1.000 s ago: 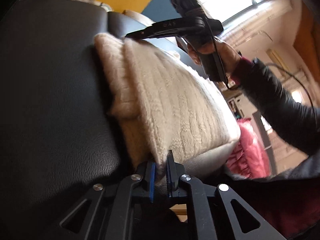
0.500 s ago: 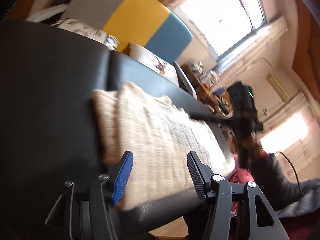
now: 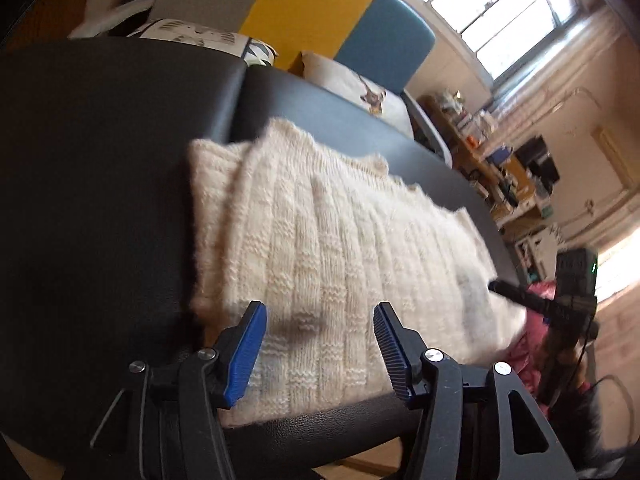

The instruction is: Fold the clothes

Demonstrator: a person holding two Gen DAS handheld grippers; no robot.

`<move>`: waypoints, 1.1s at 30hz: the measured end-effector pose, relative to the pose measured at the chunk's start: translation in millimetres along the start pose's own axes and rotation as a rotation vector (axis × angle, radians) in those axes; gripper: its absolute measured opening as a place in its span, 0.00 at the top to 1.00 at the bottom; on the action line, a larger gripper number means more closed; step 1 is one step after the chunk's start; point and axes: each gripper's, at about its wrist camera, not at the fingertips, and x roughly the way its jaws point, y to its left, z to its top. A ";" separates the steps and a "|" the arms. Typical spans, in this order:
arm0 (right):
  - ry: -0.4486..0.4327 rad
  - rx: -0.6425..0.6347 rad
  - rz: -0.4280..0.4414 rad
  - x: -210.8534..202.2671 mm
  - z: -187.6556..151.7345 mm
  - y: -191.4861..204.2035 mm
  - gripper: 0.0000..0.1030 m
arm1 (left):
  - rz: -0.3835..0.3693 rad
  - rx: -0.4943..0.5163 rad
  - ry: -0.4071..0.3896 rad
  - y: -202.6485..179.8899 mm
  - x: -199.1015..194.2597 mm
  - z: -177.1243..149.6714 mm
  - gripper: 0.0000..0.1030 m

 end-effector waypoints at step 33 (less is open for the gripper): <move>0.117 0.086 -0.249 20.8 -43.1 -60.0 0.77 | -0.209 -0.057 0.259 48.8 64.0 45.8 0.41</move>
